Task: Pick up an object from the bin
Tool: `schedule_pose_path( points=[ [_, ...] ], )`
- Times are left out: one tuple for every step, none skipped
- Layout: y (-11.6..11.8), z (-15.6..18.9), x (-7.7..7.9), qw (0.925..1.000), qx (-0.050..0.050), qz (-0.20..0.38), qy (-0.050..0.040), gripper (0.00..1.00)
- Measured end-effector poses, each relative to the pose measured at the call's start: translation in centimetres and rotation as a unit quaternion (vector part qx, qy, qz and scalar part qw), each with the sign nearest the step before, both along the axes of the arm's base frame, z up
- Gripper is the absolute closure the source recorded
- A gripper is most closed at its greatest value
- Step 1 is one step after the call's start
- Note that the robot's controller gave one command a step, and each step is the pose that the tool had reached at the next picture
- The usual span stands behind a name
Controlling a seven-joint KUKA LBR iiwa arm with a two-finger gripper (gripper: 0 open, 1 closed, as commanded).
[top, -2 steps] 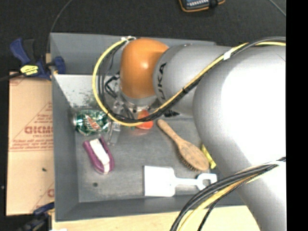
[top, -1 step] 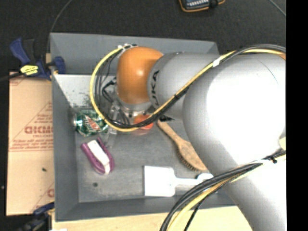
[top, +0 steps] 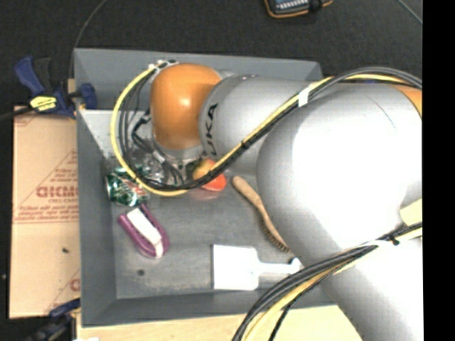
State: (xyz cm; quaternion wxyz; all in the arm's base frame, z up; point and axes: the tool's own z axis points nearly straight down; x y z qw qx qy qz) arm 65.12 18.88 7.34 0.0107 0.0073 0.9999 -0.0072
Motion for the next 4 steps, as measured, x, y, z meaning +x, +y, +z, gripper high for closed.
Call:
schedule_pose_path(
  points=[
    [0.0,0.0,0.0,1.0,0.0,0.0,-0.0001,1.0],
    [0.1,2.7,-0.2,1.0,0.002,-0.001,0.002,1.0],
    [0.0,4.8,0.0,1.0,0.002,-0.001,-0.0018,1.0],
    [-0.1,7.1,-0.2,1.0,0.001,-0.002,0.0031,1.0]
  ],
)
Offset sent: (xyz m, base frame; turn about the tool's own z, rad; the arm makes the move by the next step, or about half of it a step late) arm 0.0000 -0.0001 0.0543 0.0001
